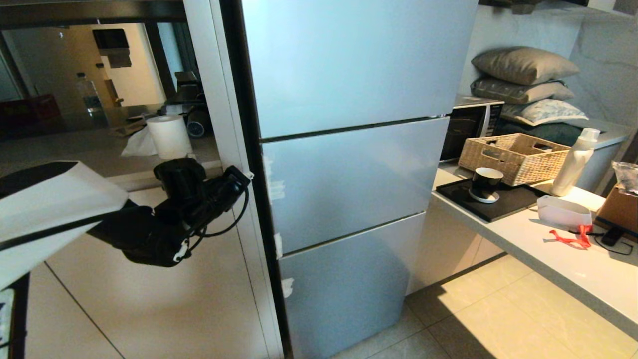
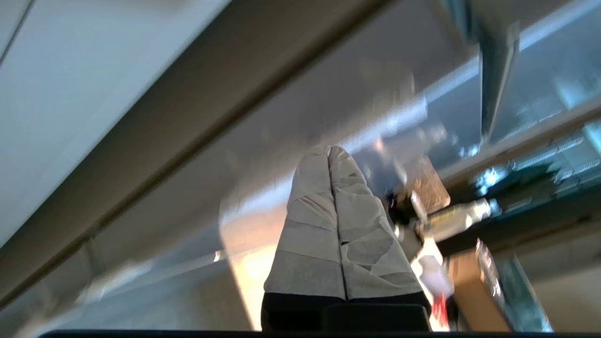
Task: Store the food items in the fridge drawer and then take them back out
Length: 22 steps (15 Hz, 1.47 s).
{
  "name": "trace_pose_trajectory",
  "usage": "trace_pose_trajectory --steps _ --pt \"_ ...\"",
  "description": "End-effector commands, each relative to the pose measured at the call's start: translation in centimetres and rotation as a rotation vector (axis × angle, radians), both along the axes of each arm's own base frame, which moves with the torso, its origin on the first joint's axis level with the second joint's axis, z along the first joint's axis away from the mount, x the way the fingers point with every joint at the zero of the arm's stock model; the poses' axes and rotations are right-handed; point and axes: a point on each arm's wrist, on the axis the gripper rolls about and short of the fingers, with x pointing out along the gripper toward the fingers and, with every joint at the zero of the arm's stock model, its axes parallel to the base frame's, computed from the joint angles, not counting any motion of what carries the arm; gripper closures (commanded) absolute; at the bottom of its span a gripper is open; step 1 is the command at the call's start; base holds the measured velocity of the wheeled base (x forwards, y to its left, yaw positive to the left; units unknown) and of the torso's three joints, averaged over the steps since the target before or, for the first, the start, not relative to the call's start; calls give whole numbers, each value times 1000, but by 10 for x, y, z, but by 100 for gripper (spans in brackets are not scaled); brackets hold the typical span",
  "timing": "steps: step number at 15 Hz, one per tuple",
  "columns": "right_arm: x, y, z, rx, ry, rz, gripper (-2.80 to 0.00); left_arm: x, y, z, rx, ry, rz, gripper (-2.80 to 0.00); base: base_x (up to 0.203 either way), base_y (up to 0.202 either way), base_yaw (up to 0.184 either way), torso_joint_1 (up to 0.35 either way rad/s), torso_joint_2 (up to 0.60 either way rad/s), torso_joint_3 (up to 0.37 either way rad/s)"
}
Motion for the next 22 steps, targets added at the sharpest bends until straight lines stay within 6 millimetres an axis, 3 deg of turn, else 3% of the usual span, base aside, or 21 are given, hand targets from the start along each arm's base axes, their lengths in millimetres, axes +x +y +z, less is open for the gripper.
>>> trace_pose_trajectory --steps 1,4,10,22 --pt "0 0 0 1 2 0 0 15 -9 -4 -20 -24 -4 0 0 0 0 0 0 0" --pt "0 0 0 1 2 0 0 26 -11 -2 -53 -108 -3 0 0 0 0 0 0 0" --pt "0 0 0 1 2 0 0 32 -15 -6 -58 -117 -8 0 0 0 0 0 0 0" --pt "0 0 0 1 2 0 0 26 -41 -15 -51 -90 -72 0 0 0 0 0 0 0"
